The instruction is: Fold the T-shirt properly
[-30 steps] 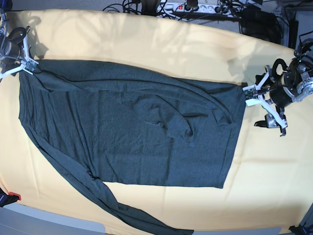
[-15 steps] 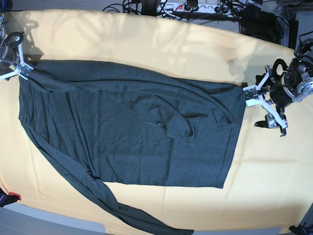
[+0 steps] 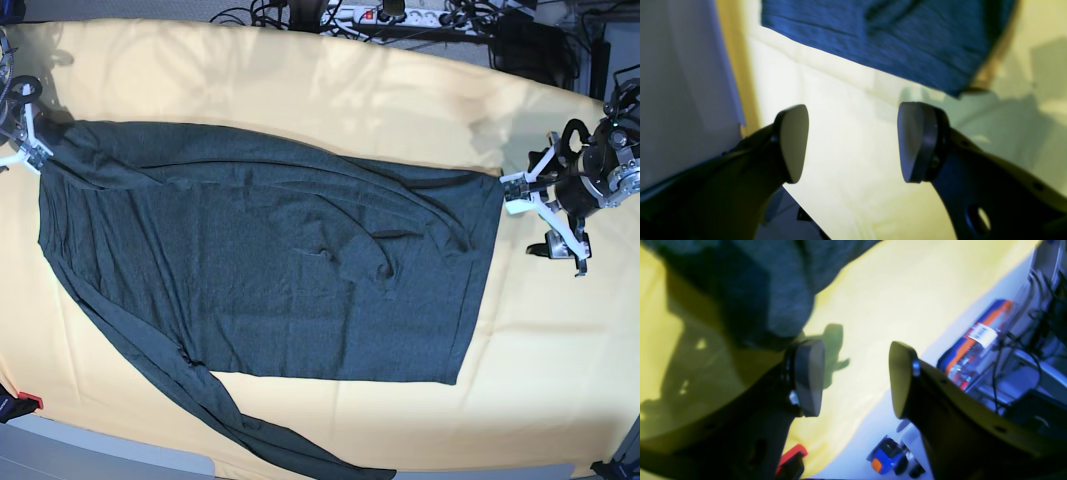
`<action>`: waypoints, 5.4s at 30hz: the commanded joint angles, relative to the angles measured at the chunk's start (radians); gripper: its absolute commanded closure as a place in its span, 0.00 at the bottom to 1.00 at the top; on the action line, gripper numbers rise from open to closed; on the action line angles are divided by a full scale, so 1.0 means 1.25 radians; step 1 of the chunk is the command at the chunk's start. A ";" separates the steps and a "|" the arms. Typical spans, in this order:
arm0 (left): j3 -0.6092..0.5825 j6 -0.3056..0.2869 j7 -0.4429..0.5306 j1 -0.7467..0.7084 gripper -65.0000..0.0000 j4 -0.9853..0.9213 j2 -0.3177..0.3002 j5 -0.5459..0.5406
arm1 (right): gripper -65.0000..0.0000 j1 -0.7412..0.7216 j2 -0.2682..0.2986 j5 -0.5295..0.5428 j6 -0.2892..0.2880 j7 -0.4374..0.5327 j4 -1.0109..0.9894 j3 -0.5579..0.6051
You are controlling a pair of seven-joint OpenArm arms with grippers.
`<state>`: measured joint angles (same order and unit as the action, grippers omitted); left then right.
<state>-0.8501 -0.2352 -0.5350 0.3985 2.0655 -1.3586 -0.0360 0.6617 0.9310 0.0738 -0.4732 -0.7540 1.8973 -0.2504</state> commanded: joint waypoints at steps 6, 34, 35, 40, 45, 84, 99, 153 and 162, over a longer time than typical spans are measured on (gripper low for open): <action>0.011 -0.034 0.002 0.012 0.36 0.007 -0.035 0.006 | 0.49 -0.004 0.026 0.213 -0.157 0.001 0.009 -0.011; 0.011 -0.034 0.008 0.012 0.36 0.007 -0.034 -0.001 | 0.49 -0.006 0.029 0.171 -0.090 -0.003 0.138 -0.022; 0.011 -0.034 0.008 0.012 0.36 0.007 -0.034 -0.002 | 0.49 -0.006 0.028 0.195 -0.114 -0.003 0.147 -0.022; 0.011 -0.034 0.008 0.011 0.36 0.007 -0.034 -0.024 | 0.49 0.018 0.022 0.290 -0.180 -0.008 0.150 -0.020; 0.011 -0.034 0.009 0.012 0.36 0.007 -0.034 -0.020 | 0.49 0.047 0.022 0.207 -0.138 0.032 0.103 -0.020; 0.011 -0.034 0.011 0.012 0.36 0.007 -0.030 -0.020 | 0.94 -0.077 0.040 -0.128 0.101 0.090 -0.083 0.209; 0.011 -0.034 0.008 0.012 0.36 0.007 -0.032 0.001 | 0.63 -0.077 0.077 -0.009 0.072 0.046 -0.002 0.209; 0.011 -0.244 0.180 0.012 0.48 -0.256 0.179 0.091 | 1.00 -0.075 0.075 -0.017 0.113 0.036 -0.002 0.209; 0.010 -0.294 0.179 0.015 0.53 -0.262 0.205 0.092 | 1.00 -0.075 0.075 -0.017 0.113 0.036 -0.002 0.209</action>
<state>-0.8433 -0.6071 -0.3214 0.4061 1.7336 -1.0943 0.0868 0.5705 1.0019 0.0616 -0.3462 -0.7044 1.8824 0.0246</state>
